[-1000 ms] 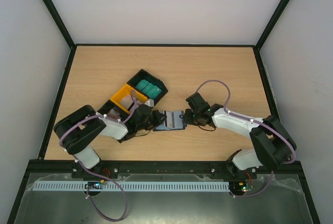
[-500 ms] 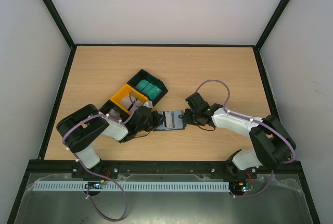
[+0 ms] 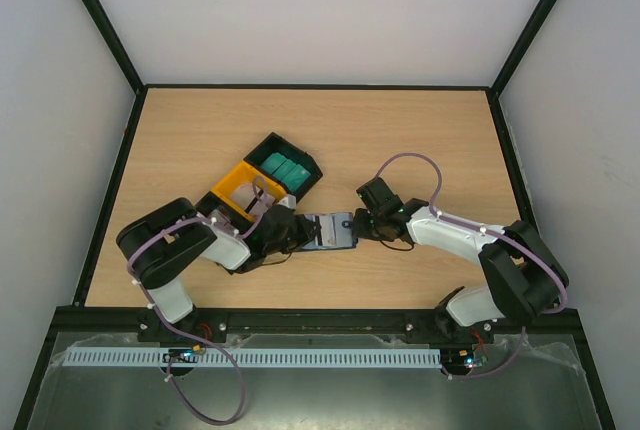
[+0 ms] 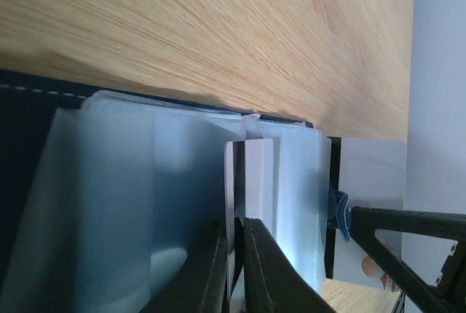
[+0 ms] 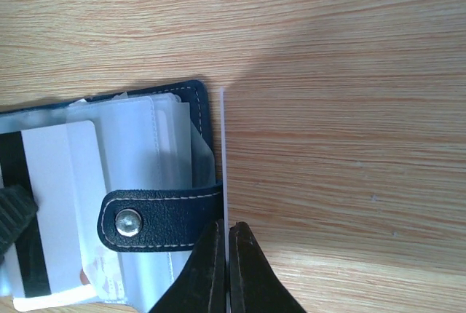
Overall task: Put the credit cards into the card holder
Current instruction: Insert the credit card into the card holder.
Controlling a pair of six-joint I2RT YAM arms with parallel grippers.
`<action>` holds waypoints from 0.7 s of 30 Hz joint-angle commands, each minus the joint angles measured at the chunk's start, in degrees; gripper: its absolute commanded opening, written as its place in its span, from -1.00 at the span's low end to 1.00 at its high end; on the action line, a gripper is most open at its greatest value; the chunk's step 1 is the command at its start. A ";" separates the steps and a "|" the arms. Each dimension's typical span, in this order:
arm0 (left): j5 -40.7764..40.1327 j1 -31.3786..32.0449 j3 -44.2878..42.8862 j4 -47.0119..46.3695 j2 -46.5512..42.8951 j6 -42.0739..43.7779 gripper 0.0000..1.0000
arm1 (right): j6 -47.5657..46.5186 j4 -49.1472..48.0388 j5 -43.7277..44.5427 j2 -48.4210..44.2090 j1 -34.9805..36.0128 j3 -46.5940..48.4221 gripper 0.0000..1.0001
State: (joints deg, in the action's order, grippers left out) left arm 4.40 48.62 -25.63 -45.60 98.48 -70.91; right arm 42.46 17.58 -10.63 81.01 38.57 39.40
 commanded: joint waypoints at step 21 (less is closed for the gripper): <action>-7.63 6.41 -14.33 29.06 1.10 9.94 -0.29 | -0.28 2.01 1.36 0.90 -0.16 0.78 -0.96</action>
State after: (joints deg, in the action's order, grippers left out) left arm 0.27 53.54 -37.15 -28.16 99.48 -63.16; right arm 42.41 17.67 -10.68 81.38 38.46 39.68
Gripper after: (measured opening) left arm 0.309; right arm 0.022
